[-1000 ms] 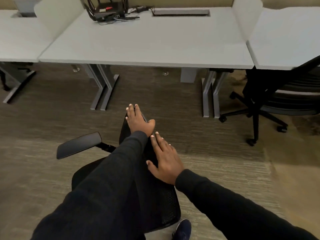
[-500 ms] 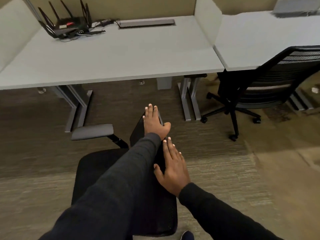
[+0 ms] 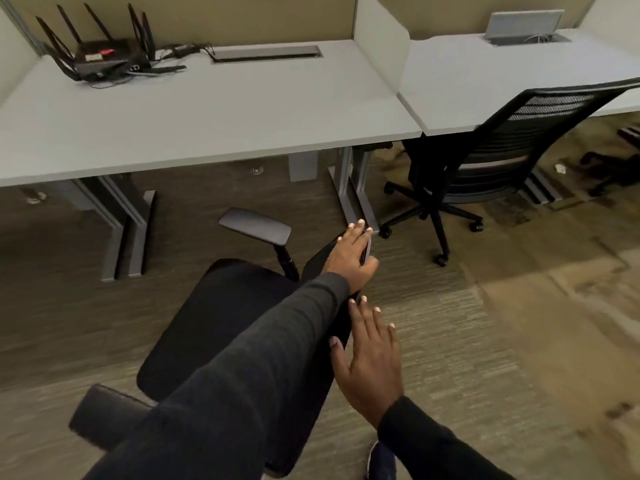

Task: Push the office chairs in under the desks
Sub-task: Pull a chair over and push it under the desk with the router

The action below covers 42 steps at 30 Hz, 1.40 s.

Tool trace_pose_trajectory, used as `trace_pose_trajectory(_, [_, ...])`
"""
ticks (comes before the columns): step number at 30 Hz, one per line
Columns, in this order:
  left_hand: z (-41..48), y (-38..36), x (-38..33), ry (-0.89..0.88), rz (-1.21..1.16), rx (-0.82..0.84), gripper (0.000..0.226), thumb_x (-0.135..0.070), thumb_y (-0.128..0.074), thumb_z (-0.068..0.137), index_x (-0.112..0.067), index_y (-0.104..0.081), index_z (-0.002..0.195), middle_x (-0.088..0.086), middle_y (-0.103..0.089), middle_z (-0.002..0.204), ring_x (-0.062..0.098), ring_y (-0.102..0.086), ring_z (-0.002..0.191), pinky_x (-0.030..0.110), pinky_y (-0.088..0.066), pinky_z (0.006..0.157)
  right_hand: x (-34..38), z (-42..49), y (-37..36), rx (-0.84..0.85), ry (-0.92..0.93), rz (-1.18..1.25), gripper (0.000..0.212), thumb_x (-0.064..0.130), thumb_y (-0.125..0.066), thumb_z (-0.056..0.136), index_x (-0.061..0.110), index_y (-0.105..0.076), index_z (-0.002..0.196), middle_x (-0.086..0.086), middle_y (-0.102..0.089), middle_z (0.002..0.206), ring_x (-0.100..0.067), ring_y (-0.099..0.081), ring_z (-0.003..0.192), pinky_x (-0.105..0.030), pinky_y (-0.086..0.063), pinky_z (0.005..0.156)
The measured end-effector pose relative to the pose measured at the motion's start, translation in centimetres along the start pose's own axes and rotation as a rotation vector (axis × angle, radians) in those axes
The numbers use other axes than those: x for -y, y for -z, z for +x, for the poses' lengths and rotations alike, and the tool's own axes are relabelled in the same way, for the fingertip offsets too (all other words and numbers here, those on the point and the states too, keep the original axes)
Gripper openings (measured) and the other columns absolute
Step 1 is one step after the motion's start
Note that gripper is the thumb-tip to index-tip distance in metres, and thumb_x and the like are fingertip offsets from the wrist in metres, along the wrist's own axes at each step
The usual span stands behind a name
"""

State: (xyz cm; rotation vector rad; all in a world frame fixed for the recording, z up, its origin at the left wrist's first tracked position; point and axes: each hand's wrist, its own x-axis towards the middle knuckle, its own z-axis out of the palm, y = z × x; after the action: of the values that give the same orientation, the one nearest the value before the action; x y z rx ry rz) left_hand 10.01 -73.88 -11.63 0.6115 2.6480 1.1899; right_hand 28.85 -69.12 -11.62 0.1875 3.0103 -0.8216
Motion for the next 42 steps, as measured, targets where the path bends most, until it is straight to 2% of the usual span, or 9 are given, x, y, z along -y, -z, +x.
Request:
trace_pose_trajectory(3, [-2.9, 0.8, -0.2, -0.079, 0.054, 0.098, 0.071, -0.021, -0.056, 0.094, -0.014, -0.025, 0.158, 0.002, -0.009, 0.168, 0.017, -0.001, 0.154, 0.034, -0.001, 0.123, -0.4, -0.5, 2.0, -0.098, 0.016, -0.020, 0.057, 0.045, -0.040, 0.096, 0.021, -0.044, 0.148, 0.000, -0.047, 0.153, -0.018, -0.039, 0.142, -0.042, -0.032, 0.115])
trace_pose_trajectory(7, [-7.7, 0.8, 0.0, -0.052, 0.144, 0.131, 0.089, -0.036, -0.058, 0.093, -0.013, -0.005, 0.160, 0.004, 0.008, 0.168, 0.018, 0.007, 0.154, 0.036, -0.001, 0.125, -0.3, 1.3, 4.0, -0.231, -0.008, 0.026, 0.020, 0.035, -0.052, 0.095, 0.018, -0.059, 0.104, -0.007, -0.057, 0.133, -0.024, -0.051, 0.127, -0.044, -0.043, 0.102])
trace_pose_trajectory(10, [-11.6, 1.7, 0.9, -0.016, 0.254, 0.057, 0.096, -0.055, -0.050, 0.088, -0.015, -0.001, 0.160, 0.007, 0.010, 0.167, 0.019, 0.010, 0.153, 0.040, 0.001, 0.125, 0.3, 2.6, 3.8, -0.207, 0.045, -0.058, 0.034, 0.040, -0.053, 0.097, 0.017, -0.060, 0.122, -0.010, -0.050, 0.147, -0.026, -0.043, 0.138, -0.049, -0.037, 0.112])
trace_pose_trajectory(14, [-17.4, 3.9, 2.6, 0.057, 0.324, 0.095, 0.100, -0.071, -0.042, 0.077, -0.018, -0.017, 0.158, 0.008, -0.007, 0.167, 0.022, -0.003, 0.154, 0.043, -0.004, 0.125, 1.7, 2.9, 2.1, -0.002, 0.164, -0.198, 0.053, 0.057, -0.039, 0.099, 0.023, -0.056, 0.135, -0.005, -0.043, 0.156, -0.024, -0.030, 0.149, -0.051, -0.018, 0.122])
trace_pose_trajectory(18, [-23.2, 6.4, 4.9, 0.175, 0.285, 0.173, 0.096, -0.086, -0.039, 0.071, -0.028, -0.041, 0.148, 0.010, -0.025, 0.163, 0.027, -0.018, 0.151, 0.045, -0.015, 0.123, 4.4, 0.9, -0.2, 0.117, 0.282, -0.260, 0.067, 0.072, -0.020, 0.094, 0.029, -0.068, 0.113, 0.005, -0.071, 0.116, -0.017, -0.059, 0.119, -0.049, -0.025, 0.115])
trace_pose_trajectory(22, [-28.2, 10.4, 8.0, 0.162, 0.445, 0.242, 0.097, -0.094, -0.031, 0.071, -0.031, -0.049, 0.144, 0.006, -0.034, 0.159, 0.025, -0.028, 0.147, 0.043, -0.023, 0.119, 7.6, -2.1, -2.5, 0.083, 0.357, -0.287, 0.070, 0.077, -0.019, 0.093, 0.029, -0.070, 0.095, 0.006, -0.074, 0.087, -0.015, -0.067, 0.088, -0.041, -0.039, 0.098])
trace_pose_trajectory(29, [-34.8, 17.9, 13.1, 0.256, 0.604, 0.158, 0.107, -0.099, -0.018, 0.068, -0.027, -0.060, 0.135, 0.001, -0.050, 0.146, 0.018, -0.041, 0.136, 0.040, -0.026, 0.115, 12.8, -4.6, -4.4, 0.068, 0.376, -0.303, 0.066, 0.079, -0.021, 0.091, 0.029, -0.064, 0.088, 0.007, -0.066, 0.077, -0.014, -0.062, 0.075, -0.034, -0.043, 0.075])
trace_pose_trajectory(35, [-36.8, 22.6, 17.4, 0.373, 0.673, 0.039, 0.098, -0.096, -0.009, 0.074, -0.030, -0.067, 0.118, -0.012, -0.064, 0.110, 0.012, -0.058, 0.104, 0.036, -0.038, 0.097, 14.9, -3.0, -5.0, 0.048, 0.390, -0.324, 0.065, 0.078, -0.023, 0.092, 0.028, -0.064, 0.088, 0.007, -0.064, 0.074, -0.014, -0.062, 0.071, -0.033, -0.045, 0.071])
trace_pose_trajectory(42, [-35.4, 25.8, 21.4, 0.410, 0.698, -0.189, 0.079, -0.088, -0.013, 0.081, -0.029, -0.064, 0.074, -0.012, -0.061, 0.070, 0.009, -0.055, 0.068, 0.035, -0.042, 0.077, 15.9, 1.7, -5.6, 0.011, 0.375, -0.319, 0.064, 0.079, -0.025, 0.090, 0.028, -0.063, 0.082, 0.008, -0.060, 0.069, -0.010, -0.058, 0.066, -0.032, -0.049, 0.065])
